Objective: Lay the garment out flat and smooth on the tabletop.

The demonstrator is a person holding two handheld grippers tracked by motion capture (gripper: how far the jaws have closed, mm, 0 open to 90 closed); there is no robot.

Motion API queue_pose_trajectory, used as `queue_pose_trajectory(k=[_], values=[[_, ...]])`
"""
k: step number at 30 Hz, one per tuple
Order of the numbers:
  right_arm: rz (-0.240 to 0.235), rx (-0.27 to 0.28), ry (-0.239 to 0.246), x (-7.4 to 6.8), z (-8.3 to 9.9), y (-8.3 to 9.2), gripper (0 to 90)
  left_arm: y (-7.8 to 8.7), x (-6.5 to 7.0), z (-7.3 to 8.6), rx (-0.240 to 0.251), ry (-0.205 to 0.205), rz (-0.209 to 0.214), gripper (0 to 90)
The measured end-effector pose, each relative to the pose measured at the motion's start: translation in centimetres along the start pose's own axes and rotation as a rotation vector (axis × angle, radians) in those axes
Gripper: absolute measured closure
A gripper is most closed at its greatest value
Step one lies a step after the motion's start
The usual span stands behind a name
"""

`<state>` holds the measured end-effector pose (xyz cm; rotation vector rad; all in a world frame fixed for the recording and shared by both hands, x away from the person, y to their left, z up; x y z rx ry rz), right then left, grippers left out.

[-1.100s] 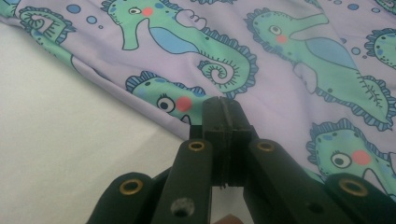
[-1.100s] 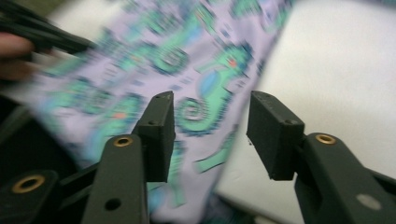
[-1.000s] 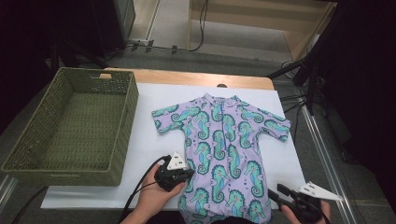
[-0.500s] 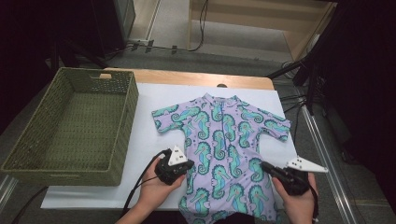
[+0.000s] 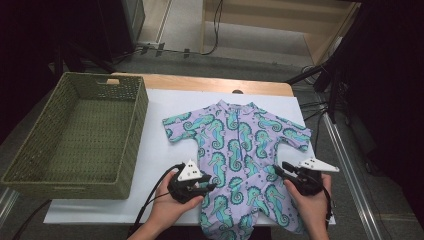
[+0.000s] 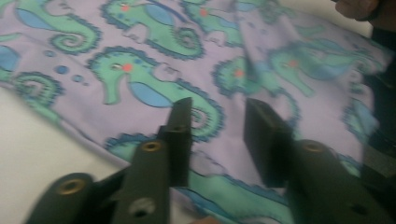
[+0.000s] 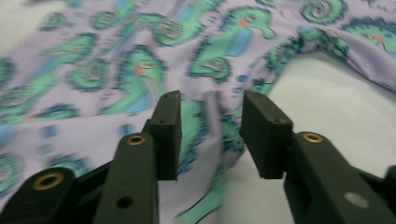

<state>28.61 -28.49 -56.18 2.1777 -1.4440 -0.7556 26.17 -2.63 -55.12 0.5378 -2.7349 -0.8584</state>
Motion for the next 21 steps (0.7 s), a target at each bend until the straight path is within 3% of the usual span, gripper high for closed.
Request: queue_pose_trajectory(k=[1,3,5,6,7,8,9,10,13,14,15,19,21], values=[[-0.017,0.02,0.02,-1.1,0.3,1.4,52.2,0.1,0.6,0.0,0.009,-0.003,0.02,52.1],[-0.019,0.025,0.032,-1.5,0.6,2.0,51.4,0.2,1.6,0.1,0.011,-0.017,0.044,48.5],[-0.039,0.046,0.044,-2.6,1.2,3.2,49.8,0.0,2.1,0.6,-0.027,-0.045,0.041,46.4],[-0.082,0.051,0.054,-4.0,2.1,4.1,48.8,-0.3,2.3,0.9,-0.046,-0.055,0.031,47.2],[-0.082,0.051,0.054,-4.0,2.1,4.1,48.8,-0.5,2.4,1.2,-0.067,-0.07,0.022,47.2],[-0.152,0.045,0.069,-5.6,2.9,4.9,47.1,-0.7,2.4,1.5,-0.083,-0.081,0.014,56.1],[-0.152,0.045,0.069,-5.6,2.9,4.9,47.1,-0.9,2.4,1.8,-0.098,-0.084,0.006,56.1],[-0.186,0.034,0.085,-6.4,3.4,5.1,46.1,-1.1,2.4,1.9,-0.108,-0.083,0.001,59.8],[-0.255,-0.026,0.129,-8.0,5.3,5.1,44.8,-1.6,2.3,2.4,-0.141,-0.091,-0.003,75.7],[-0.259,-0.061,0.153,-8.3,6.4,4.6,52.3,-1.7,2.3,2.6,-0.155,-0.097,0.001,86.1],[-0.259,-0.061,0.153,-8.3,6.4,4.6,52.3,-1.8,2.4,2.6,-0.158,-0.104,0.003,86.1],[-0.239,-0.102,0.183,-8.3,6.8,3.5,84.3,-1.4,2.0,2.0,-0.153,-0.119,-0.003,88.9],[-0.228,-0.09,0.193,-8.3,5.6,3.4,86.8,-1.0,1.2,1.3,-0.138,-0.11,-0.021,88.9]])
Point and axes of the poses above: each handheld gripper's, and its own axes: y roughly backward along the jaws, z roughly out of its underside, x roughly to its right, the point moved 10 cm from there along -y, roughly forward along the jaws, and after that the axes turned 5 degrees about -y, right-handed, at the moved point
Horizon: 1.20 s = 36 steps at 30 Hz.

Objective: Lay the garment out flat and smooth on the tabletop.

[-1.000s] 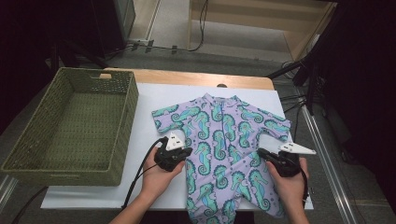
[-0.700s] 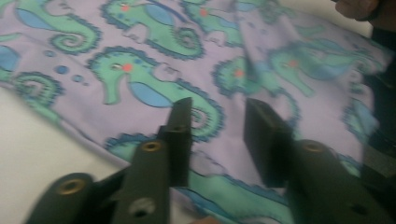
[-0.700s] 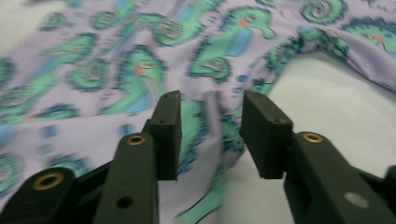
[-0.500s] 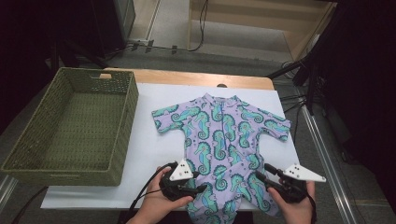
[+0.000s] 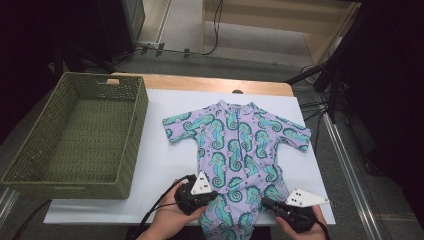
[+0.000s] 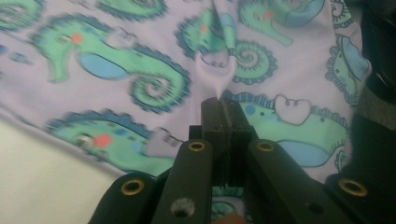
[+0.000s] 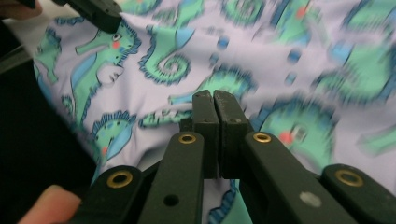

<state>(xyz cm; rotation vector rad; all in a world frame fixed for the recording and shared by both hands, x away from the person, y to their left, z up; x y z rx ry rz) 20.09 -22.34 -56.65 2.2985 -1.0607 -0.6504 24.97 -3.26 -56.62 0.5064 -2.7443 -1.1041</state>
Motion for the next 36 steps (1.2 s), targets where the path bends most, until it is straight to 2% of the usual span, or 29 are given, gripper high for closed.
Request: queue_pose_trajectory(k=[3,5,7,10,12,13,17,20,23,24,25,27,28,31,32,34,36], values=[[0.029,0.03,0.03,0.7,-2.4,-0.5,86.9,0.6,-1.9,-1.1,0.019,0.015,-0.039,88.9],[0.057,0.047,0.027,1.5,-3.8,-1.3,86.8,0.6,-3.5,-1.5,0.019,0.027,-0.069,88.9],[0.093,0.039,0.016,2.7,-4.6,-2.6,84.9,0.2,-4.9,-1.6,0.014,0.052,-0.079,88.9],[0.19,0.018,-0.02,4.9,-4.6,-3.9,68.6,-0.5,-6.3,-1.1,-0.008,0.075,-0.091,88.8],[0.2,0.045,-0.061,5.2,-4.7,-3.2,58.0,-0.8,-6.5,-0.7,-0.02,0.074,-0.083,88.7],[0.206,0.067,-0.069,5.0,-4.7,-2.6,54.9,-0.8,-6.3,-0.7,-0.013,0.073,-0.082,88.7],[0.213,0.122,-0.054,3.5,-4.2,0.2,56.5,-0.6,-5.8,-0.8,0.007,0.072,-0.085,87.2],[0.166,0.158,-0.071,1.8,-3.6,1.8,57.0,0.0,-5.7,-0.9,0.036,0.091,-0.092,83.5],[0.066,0.15,-0.122,-0.4,-2.3,2.0,50.8,0.7,-5.2,-1.1,0.066,0.101,-0.101,78.7],[0.055,0.084,-0.112,-1.5,-0.7,1.3,47.2,0.9,-4.9,-1.2,0.074,0.097,-0.098,76.4],[0.055,0.084,-0.112,-1.5,-0.7,1.3,47.2,1.1,-4.6,-1.2,0.081,0.093,-0.094,76.4],[0.078,0.034,-0.106,-1.7,0.7,0.7,48.9,1.2,-4.0,-1.2,0.083,0.087,-0.085,73.9],[0.074,0.014,-0.117,-1.6,1.2,0.4,55.1,1.2,-3.8,-1.1,0.081,0.082,-0.083,72.6],[0.075,-0.027,-0.116,-0.8,1.7,0.1,82.1,0.7,-3.5,-0.5,0.061,0.082,-0.072,69.7],[0.081,-0.026,-0.11,-0.4,1.4,0.2,86.4,0.5,-3.5,-0.2,0.054,0.082,-0.068,69.7],[0.124,-0.013,-0.104,1.1,0.6,0.7,87.1,0.2,-3.5,0.1,0.04,0.086,-0.065,69.7],[0.161,0.019,-0.123,3.1,-0.5,1.4,87.2,0.0,-3.5,0.2,0.039,0.082,-0.062,69.7]])
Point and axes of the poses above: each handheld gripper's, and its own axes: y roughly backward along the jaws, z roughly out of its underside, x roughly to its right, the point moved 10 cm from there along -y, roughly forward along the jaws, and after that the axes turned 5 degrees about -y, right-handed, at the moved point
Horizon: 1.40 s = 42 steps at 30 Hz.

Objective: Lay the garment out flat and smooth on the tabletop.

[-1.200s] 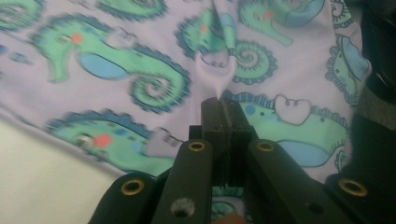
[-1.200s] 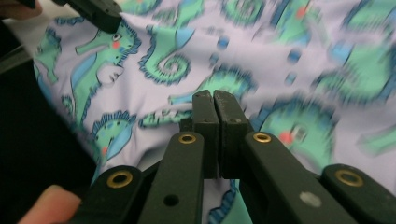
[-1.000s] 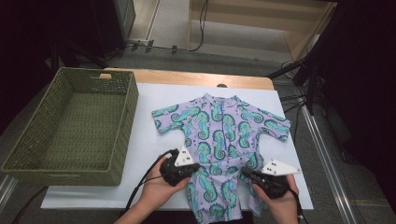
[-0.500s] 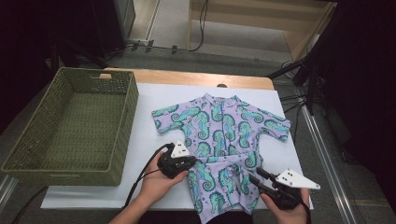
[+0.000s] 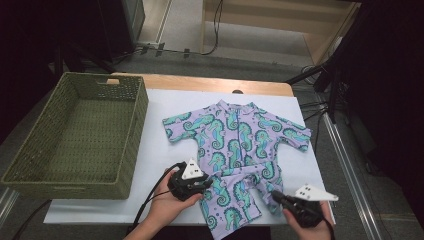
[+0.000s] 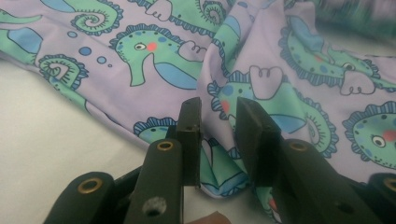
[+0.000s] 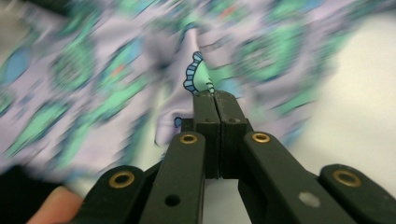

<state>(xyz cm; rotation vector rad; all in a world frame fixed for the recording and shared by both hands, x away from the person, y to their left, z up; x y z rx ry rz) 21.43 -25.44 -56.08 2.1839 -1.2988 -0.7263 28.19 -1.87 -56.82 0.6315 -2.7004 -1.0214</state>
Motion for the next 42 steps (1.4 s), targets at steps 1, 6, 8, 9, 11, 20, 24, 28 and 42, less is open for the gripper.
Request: queue_pose_trajectory(k=[1,6,8,9,11,20,24,28,42], values=[[0.043,0.028,-0.026,2.1,-1.3,0.3,87.2,0.0,0.0,0.0,0.002,-0.001,0.0,69.7],[0.1,0.044,-0.053,5.5,-3.2,-0.6,87.0,-0.4,0.0,-0.1,-0.002,-0.013,-0.006,69.4],[0.12,0.008,-0.049,6.8,-3.2,-2.1,86.6,-0.8,-0.1,0.1,-0.014,-0.014,-0.008,69.4],[0.123,-0.011,-0.056,7.3,-3.0,-2.9,86.1,-0.9,-0.2,0.3,-0.02,-0.011,-0.006,69.4],[0.133,-0.045,-0.051,7.8,-2.5,-4.1,80.3,-1.1,-0.2,0.4,-0.02,-0.007,-0.006,69.0],[0.198,0.082,-0.074,8.2,-3.6,0.0,59.3,-1.2,-0.2,0.5,-0.016,-0.005,0.0,69.0],[0.206,0.165,-0.054,6.8,-3.9,2.7,61.3,-1.3,-0.2,0.5,-0.014,-0.005,0.0,69.0],[0.076,0.163,-0.015,3.3,-3.1,3.1,64.9,-1.3,-0.2,0.5,-0.017,-0.005,0.002,69.1],[0.153,0.009,0.072,1.5,0.5,-3.8,74.7,-1.3,-0.2,0.5,-0.009,0.012,0.007,69.3]])
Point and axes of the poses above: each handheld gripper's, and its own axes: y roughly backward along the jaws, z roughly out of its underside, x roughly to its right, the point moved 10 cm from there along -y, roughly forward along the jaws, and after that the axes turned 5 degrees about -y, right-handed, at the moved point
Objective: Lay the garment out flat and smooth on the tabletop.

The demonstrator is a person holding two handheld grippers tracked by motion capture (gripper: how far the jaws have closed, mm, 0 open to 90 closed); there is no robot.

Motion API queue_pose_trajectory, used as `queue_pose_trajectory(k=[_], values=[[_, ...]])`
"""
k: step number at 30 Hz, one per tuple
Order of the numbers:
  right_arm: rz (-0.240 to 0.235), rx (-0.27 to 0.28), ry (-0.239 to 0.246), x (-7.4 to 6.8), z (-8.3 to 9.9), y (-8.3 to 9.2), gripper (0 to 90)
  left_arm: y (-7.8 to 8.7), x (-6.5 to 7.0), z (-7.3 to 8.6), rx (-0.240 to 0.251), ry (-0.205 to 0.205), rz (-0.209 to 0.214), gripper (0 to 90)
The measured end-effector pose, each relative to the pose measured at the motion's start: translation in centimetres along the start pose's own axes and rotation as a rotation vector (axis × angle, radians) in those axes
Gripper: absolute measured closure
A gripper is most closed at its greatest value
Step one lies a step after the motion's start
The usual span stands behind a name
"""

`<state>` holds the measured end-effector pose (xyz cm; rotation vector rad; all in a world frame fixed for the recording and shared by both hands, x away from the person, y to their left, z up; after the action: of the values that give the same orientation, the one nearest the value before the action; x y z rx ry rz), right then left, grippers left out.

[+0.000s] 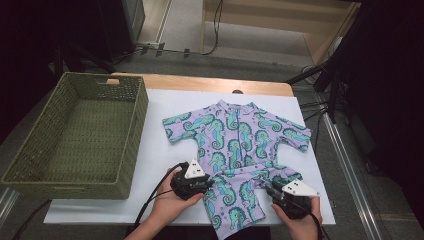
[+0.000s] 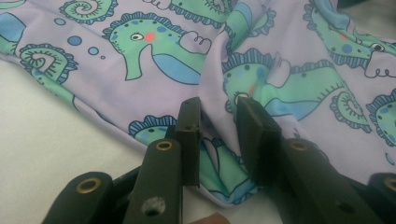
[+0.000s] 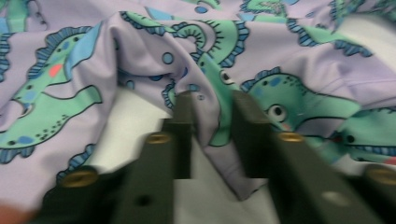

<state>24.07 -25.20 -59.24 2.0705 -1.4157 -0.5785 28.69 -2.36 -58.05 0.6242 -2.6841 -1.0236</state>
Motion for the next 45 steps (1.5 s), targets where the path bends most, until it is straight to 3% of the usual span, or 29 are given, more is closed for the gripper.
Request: queue_pose_trajectory(k=[2,5,9,14,16,19,21,25,32,35,37,40,42,45], values=[[0.001,0.0,0.001,0.0,-0.1,0.1,86.5,0.0,0.0,0.0,-0.004,-0.001,0.0,69.5],[-0.024,0.004,-0.007,-0.1,-0.1,0.8,87.7,0.0,-0.1,0.0,-0.001,-0.001,-0.009,71.8],[-0.095,0.024,-0.033,-1.2,0.0,3.0,87.8,0.2,-0.3,-0.2,0.019,0.007,-0.027,81.3],[-0.192,0.035,-0.029,-4.0,0.6,6.1,87.8,0.3,-0.3,-0.2,0.022,-0.001,-0.018,86.4],[-0.24,0.033,-0.018,-5.5,0.9,7.0,87.9,0.4,-0.2,-0.3,0.03,0.004,-0.014,86.4],[-0.272,0.018,0.013,-7.0,1.4,7.5,87.2,1.1,-0.1,-0.6,0.054,0.021,-0.014,81.8],[-0.271,0.013,0.014,-6.9,1.5,7.4,86.7,1.9,0.2,-1.0,0.077,0.025,-0.03,67.9],[-0.261,-0.002,-0.027,-5.8,1.5,6.6,86.2,3.2,1.9,-1.1,0.081,0.001,-0.009,58.7],[-0.289,-0.041,-0.006,-7.5,0.8,4.5,58.5,3.2,3.3,0.4,0.054,0.003,0.018,54.7],[-0.244,-0.093,0.026,-8.0,1.2,2.8,50.0,2.6,3.7,0.9,0.024,-0.006,0.032,54.0],[-0.2,-0.108,0.039,-8.0,1.3,2.0,52.0,2.2,3.9,1.1,0.006,-0.022,0.028,53.1],[-0.119,-0.095,0.088,-7.7,1.4,1.7,71.4,1.9,4.1,1.0,0.006,-0.023,0.026,53.1],[-0.127,-0.103,0.098,-7.7,1.5,1.9,81.1,2.0,4.0,0.8,0.012,-0.021,0.024,53.3],[-0.174,-0.113,0.073,-8.2,1.7,2.6,83.4,2.5,3.7,0.5,0.031,-0.015,0.021,53.3]])
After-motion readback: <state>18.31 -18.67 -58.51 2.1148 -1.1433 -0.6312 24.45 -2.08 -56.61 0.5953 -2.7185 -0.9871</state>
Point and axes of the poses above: each handheld gripper's, and its own axes: y roughly backward along the jaws, z roughly out of its underside, x roughly to its right, the point moved 10 cm from there along -y, roughly forward along the jaws, and after that the axes turned 5 degrees about -y, right-handed, at the moved point
